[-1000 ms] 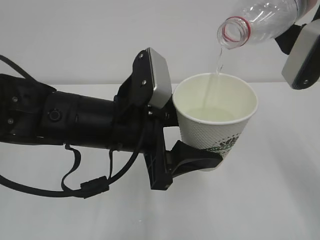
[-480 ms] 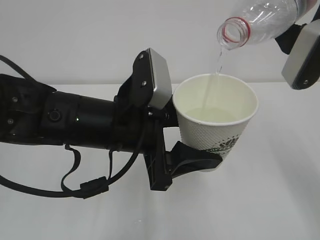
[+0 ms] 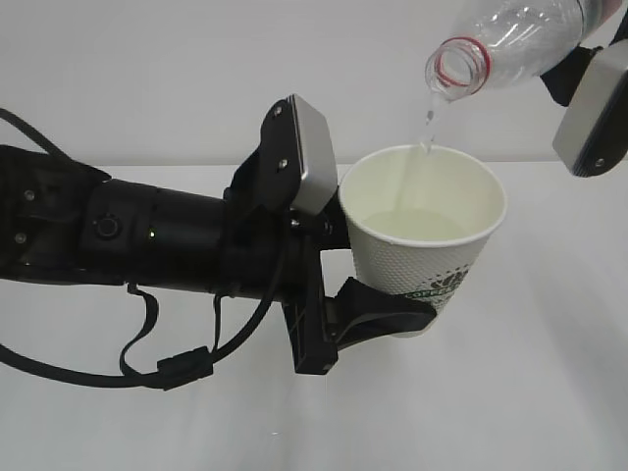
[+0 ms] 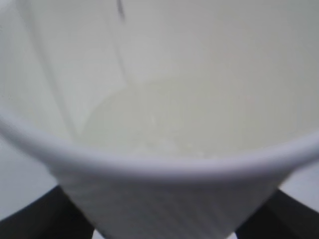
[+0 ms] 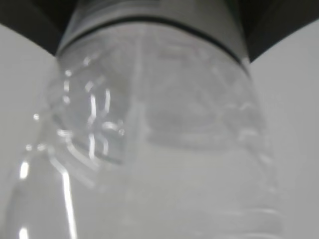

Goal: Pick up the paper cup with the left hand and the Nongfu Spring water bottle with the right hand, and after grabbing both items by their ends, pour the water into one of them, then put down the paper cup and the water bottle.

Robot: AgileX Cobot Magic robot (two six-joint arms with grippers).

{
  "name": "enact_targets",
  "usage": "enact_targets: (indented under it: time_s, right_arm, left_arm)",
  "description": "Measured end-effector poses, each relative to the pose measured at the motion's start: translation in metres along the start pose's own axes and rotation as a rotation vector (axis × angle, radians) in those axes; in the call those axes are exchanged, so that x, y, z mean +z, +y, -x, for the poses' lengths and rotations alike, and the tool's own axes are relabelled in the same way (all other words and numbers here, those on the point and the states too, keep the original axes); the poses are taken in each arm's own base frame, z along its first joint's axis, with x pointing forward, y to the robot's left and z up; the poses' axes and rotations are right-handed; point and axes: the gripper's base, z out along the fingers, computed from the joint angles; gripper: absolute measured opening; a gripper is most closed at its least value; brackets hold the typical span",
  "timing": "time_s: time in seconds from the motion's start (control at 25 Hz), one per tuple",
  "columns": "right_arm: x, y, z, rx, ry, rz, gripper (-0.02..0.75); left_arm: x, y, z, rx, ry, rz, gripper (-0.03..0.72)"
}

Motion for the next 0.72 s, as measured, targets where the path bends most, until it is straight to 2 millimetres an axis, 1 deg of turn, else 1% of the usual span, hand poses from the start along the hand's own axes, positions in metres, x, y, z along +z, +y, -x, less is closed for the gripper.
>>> enact_targets:
  time_s: [0.72]
  right_arm:
    - [0.0, -0.0001, -0.0002, -0.021, 0.003, -0.002, 0.503]
  left_arm:
    - [0.0, 0.0, 0.0, 0.0, 0.0, 0.0, 0.543]
